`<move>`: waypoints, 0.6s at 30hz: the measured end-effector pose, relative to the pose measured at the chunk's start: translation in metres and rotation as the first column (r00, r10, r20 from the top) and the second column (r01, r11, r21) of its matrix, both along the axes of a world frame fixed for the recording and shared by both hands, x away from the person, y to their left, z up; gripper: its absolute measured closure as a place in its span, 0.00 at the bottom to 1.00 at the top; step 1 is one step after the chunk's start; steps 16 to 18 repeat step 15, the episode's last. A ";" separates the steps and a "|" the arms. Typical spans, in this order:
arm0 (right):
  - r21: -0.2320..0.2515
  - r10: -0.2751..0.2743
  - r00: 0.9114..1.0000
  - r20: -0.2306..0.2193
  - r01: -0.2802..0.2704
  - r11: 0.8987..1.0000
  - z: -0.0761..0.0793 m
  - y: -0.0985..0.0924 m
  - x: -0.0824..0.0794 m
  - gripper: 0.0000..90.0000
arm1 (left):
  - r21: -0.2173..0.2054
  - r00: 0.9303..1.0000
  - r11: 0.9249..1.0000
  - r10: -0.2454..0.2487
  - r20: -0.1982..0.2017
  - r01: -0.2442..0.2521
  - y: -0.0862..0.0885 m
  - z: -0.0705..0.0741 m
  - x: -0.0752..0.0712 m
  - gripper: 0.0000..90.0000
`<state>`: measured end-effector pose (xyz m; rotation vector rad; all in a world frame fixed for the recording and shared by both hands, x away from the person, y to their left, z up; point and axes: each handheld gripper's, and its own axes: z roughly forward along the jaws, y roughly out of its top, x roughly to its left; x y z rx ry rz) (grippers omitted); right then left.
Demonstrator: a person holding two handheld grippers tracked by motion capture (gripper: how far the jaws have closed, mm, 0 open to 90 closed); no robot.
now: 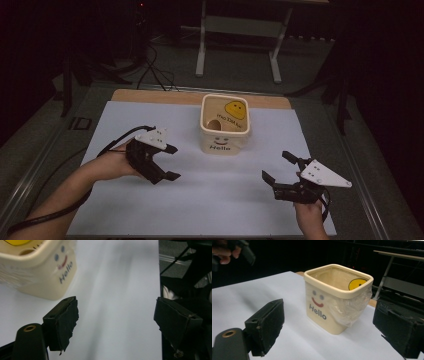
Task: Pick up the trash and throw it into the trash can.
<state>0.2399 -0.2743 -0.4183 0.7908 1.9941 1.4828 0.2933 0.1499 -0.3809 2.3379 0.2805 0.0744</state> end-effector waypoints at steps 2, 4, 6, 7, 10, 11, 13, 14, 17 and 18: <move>0.003 0.003 1.000 -0.001 -0.003 1.000 0.000 0.000 0.000 0.11 | -0.006 1.000 1.000 -0.007 -0.009 0.007 0.003 -0.007 -0.008 0.23; -0.001 0.003 1.000 0.000 -0.003 1.000 0.000 0.000 0.000 0.11 | -0.010 1.000 1.000 -0.008 -0.012 0.008 0.004 -0.009 -0.010 0.23; -0.001 0.003 1.000 0.000 -0.003 1.000 -0.001 0.000 0.000 0.11 | -0.015 1.000 1.000 -0.009 -0.018 0.008 0.006 -0.014 -0.016 0.23; 0.000 0.002 1.000 -0.003 -0.002 1.000 -0.001 0.000 0.000 0.11 | -0.017 1.000 1.000 -0.010 -0.027 0.009 0.007 -0.017 -0.018 0.23; -0.002 0.002 1.000 -0.001 -0.002 1.000 -0.001 0.000 0.000 0.11 | -0.016 0.999 1.000 -0.011 -0.031 0.011 0.009 -0.023 -0.023 0.23; -0.002 0.002 1.000 0.001 -0.002 1.000 -0.001 0.001 0.000 0.11 | -0.027 0.999 1.000 -0.010 -0.037 0.009 0.011 -0.024 -0.025 0.23; 0.001 0.006 1.000 0.000 -0.006 1.000 -0.001 0.001 0.000 0.11 | -0.038 0.999 0.999 -0.001 -0.036 0.000 0.014 -0.027 -0.027 0.23; -0.003 0.003 1.000 0.000 -0.003 1.000 -0.001 0.001 0.000 0.11 | -0.048 0.999 0.999 0.001 -0.035 -0.002 0.015 -0.028 -0.029 0.24; -0.002 0.004 1.000 0.002 -0.004 1.000 -0.001 0.001 0.000 0.11 | -0.053 0.999 0.999 0.006 -0.037 -0.008 0.017 -0.030 -0.030 0.24; -0.002 0.004 1.000 0.002 -0.004 1.000 -0.001 0.001 0.000 0.11 | -0.053 0.999 0.999 0.006 -0.037 -0.008 0.017 -0.030 -0.030 0.24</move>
